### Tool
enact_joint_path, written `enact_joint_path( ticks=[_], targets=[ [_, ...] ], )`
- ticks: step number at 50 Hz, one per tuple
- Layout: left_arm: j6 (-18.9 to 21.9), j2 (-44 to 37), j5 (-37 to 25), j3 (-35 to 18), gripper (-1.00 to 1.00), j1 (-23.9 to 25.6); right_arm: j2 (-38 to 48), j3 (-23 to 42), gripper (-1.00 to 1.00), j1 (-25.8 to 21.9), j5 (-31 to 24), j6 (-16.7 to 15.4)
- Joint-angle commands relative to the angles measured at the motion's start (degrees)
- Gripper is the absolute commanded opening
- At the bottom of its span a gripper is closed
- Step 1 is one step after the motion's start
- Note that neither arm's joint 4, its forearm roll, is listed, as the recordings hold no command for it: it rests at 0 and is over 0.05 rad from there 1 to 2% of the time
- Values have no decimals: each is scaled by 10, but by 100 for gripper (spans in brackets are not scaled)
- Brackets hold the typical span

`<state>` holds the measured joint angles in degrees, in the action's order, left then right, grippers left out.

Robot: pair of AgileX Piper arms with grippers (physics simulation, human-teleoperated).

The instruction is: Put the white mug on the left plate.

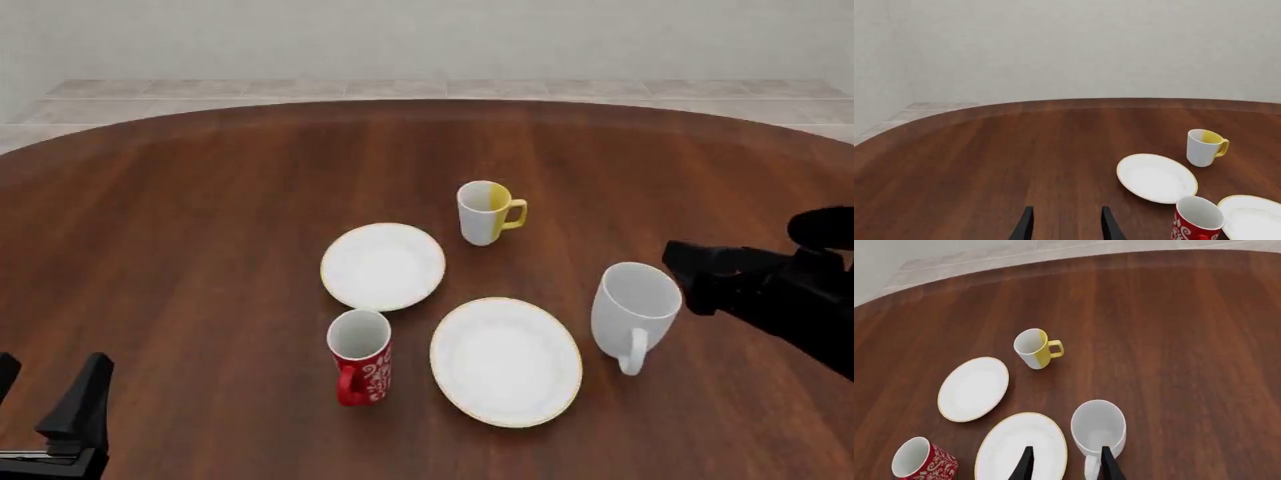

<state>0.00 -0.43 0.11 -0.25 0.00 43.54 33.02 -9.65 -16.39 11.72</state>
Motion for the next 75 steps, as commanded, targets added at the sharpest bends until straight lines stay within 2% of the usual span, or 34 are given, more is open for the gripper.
enact_joint_path(
  ticks=[1,11,31,41,59,75],
  targets=[
    [0,0,0,0,100,0,22,-15,100,-6,2,6],
    [0,0,0,0,100,0,12,-27,100,8,-2,5],
    [0,0,0,0,100,0,17,-75,100,25,33,44],
    [0,0,0,0,100,0,34,-82,100,40,48,49],
    [0,0,0,0,100,0,49,-81,100,60,62,26],
    [0,0,0,0,100,0,88,-92,100,56,96,34]
  ],
)
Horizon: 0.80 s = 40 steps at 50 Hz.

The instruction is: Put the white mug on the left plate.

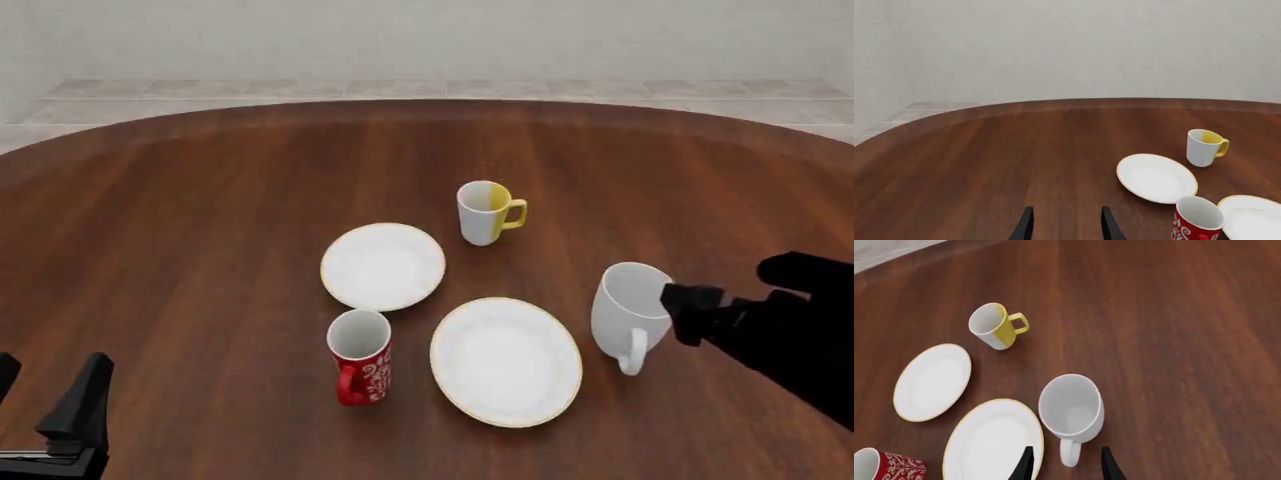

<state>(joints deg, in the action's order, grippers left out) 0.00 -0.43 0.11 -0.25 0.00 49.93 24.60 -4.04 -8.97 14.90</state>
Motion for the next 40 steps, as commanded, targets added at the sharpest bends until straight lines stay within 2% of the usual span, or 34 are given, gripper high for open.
enact_joint_path(
  ticks=[1,11,23,40],
  targets=[
    [0,0,0,0,100,0,26,-8,100,0,24,2],
    [0,0,0,0,100,0,61,-29,100,-3,69,8],
    [0,0,0,0,100,0,79,-39,100,0,91,9],
    [0,0,0,0,100,0,89,-35,100,-3,94,8]
  ],
)
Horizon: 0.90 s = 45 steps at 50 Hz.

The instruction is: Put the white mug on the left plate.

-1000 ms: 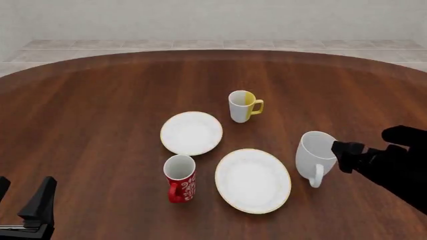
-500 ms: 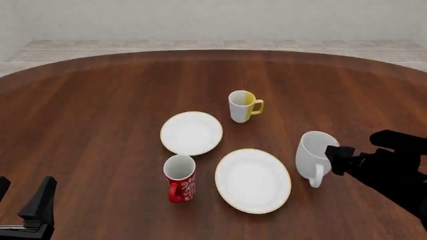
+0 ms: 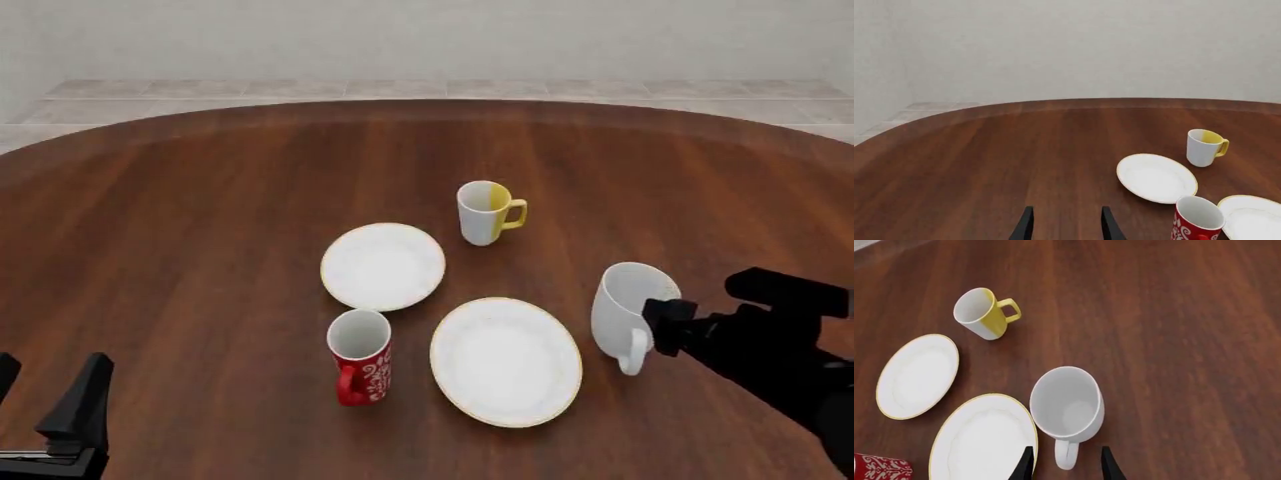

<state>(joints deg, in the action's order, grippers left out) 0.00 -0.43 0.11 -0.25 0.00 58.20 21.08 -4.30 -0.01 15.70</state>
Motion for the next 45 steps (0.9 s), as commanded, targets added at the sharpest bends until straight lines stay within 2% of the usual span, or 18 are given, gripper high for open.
enact_joint_path(
  ticks=[1,45],
  targets=[
    [0,0,0,0,100,0,9,0,100,-2,6,2],
    [0,0,0,0,100,0,66,-11,100,-7,49,12]
  ],
)
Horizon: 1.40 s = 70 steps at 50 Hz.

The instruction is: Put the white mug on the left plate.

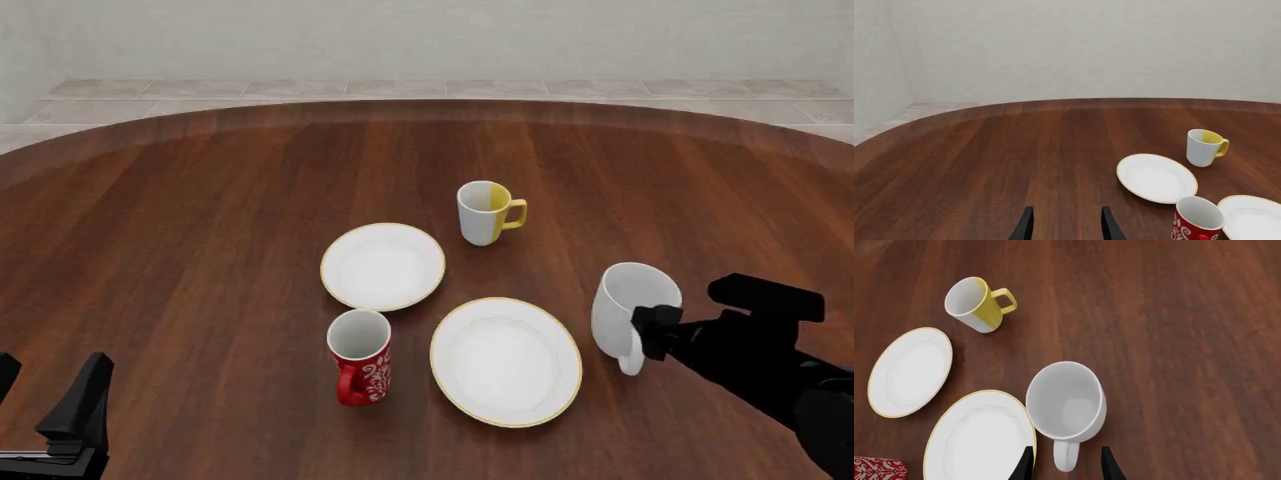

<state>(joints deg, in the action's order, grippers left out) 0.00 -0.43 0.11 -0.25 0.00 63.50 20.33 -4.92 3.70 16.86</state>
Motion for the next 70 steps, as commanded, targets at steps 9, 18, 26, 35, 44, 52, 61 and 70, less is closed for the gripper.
enact_joint_path(
  ticks=[9,18,26,35,44,52,61,70],
  targets=[
    [0,0,0,0,100,0,24,-8,100,-2,23,2],
    [0,0,0,0,100,0,45,-14,100,-3,47,3],
    [0,0,0,0,100,0,62,-19,100,-1,63,2],
    [0,0,0,0,100,0,85,-20,100,-5,80,9],
    [0,0,0,0,100,0,113,-22,100,-12,97,19],
    [0,0,0,0,100,0,133,-25,100,-19,112,24],
    [0,0,0,0,100,0,149,-27,100,-22,124,26],
    [0,0,0,0,100,0,152,-25,100,-23,123,28]
  ],
)
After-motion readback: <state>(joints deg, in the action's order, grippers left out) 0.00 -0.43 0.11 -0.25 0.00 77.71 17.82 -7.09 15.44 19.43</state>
